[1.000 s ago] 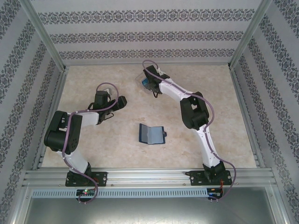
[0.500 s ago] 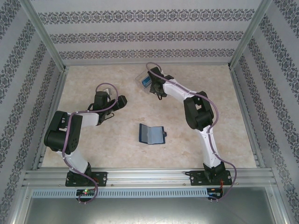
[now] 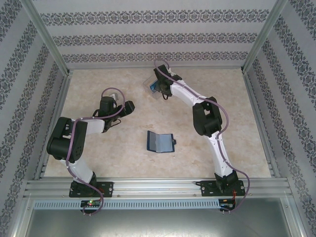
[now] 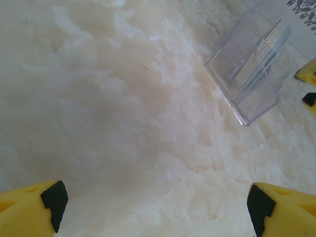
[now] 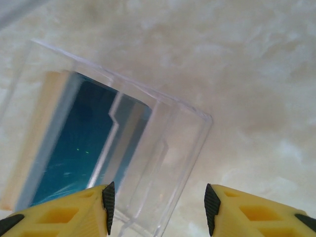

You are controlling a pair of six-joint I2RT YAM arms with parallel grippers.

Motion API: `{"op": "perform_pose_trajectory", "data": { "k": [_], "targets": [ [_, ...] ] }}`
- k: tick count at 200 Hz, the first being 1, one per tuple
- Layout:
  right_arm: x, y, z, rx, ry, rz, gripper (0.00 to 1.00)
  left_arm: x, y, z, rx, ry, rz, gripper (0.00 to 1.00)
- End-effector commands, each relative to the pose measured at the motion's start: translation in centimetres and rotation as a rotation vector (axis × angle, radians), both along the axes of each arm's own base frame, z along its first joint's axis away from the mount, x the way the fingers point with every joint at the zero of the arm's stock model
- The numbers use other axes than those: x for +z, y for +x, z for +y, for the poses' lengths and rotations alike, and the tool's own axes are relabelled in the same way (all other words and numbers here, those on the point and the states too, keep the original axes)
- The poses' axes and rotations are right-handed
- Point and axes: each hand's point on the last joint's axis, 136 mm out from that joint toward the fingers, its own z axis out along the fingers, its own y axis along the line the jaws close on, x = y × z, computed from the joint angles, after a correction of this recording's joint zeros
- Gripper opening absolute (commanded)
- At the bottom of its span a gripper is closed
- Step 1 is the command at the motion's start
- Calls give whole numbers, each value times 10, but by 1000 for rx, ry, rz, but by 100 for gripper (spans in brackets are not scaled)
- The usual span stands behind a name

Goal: Put the credit cards into the card holder

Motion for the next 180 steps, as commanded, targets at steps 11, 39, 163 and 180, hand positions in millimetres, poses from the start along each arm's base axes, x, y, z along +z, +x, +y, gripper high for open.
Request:
{"op": "perform_pose_trajectory", "data": {
  "k": [11,39,163,180],
  "targets": [
    [-30,-8,9,13,-15,81,53,4,6,4,6,2,-25,96],
    [-35,-6,10,12,-19,95,53,5,7,3,-1,5,-23,96],
    [-36,-51,0,332,-160,198,30,5,5,2,-9,8,-21,96],
    [-33,-60,-5,392,-201,212,28,4,4,4,-6,20,-11,96]
  ]
}}
